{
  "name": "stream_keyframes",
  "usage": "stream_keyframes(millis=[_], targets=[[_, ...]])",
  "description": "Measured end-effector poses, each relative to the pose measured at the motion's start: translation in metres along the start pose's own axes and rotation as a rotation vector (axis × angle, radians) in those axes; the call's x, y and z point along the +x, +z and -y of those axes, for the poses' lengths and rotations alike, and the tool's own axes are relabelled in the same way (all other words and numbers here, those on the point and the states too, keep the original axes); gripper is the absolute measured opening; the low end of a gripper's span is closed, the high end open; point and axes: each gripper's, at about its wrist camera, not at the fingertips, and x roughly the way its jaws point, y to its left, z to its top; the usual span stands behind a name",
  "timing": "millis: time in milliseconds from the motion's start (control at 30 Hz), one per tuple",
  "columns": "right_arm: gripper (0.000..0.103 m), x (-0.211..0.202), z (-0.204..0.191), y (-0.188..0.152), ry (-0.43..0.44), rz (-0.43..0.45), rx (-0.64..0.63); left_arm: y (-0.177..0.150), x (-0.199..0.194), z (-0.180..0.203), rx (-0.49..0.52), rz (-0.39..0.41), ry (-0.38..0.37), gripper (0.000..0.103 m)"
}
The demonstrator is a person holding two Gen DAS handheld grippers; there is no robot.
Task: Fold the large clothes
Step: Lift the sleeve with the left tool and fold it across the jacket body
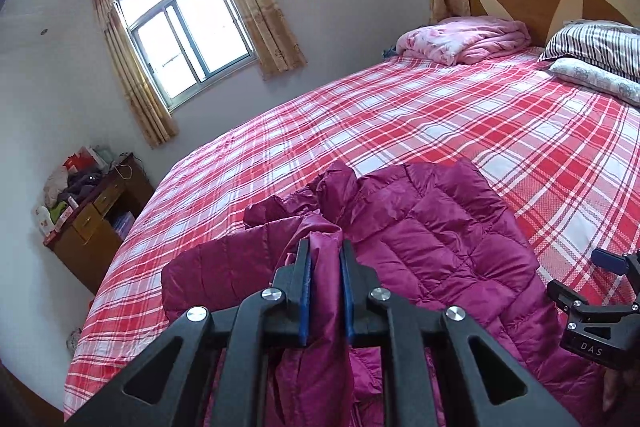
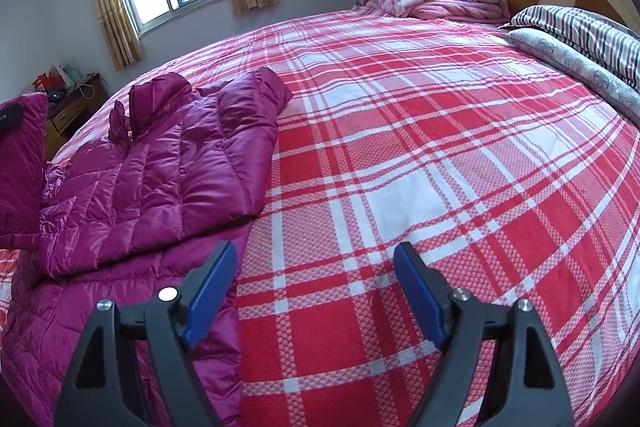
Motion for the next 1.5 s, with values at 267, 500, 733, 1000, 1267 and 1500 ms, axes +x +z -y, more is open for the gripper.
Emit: stream_keyframes(millis=[267,500,733,1000,1267,1500], targets=[[0.084,0.003,-0.002,0.000,0.000,-0.011,-0.007,-0.006,0.029,0.022,0.011,-0.040,-0.001,0.012],[0.085,0.004,-0.004,0.000,-0.009,-0.018,-0.015,-0.015,0.050,0.033,-0.013,-0.076,-0.013,0.013],[0.087,0.006,-0.005,0.000,-0.013,-0.028,-0.026,-0.025,0.064,0.035,-0.039,-0.105,-0.024,0.013],[0.088,0.008,-0.007,0.000,-0.019,-0.037,-0.037,-0.034,0.071,0.038,-0.058,-0.141,-0.055,0.016],[0.090,0.009,-0.008,0.000,-0.023,-0.043,-0.048,-0.030,0.046,0.034,-0.107,-0.074,-0.088,0.082],[0.091,0.009,-0.008,0.000,-0.010,-0.042,-0.042,-0.032,0.029,0.009,-0.115,-0.033,-0.082,0.082]])
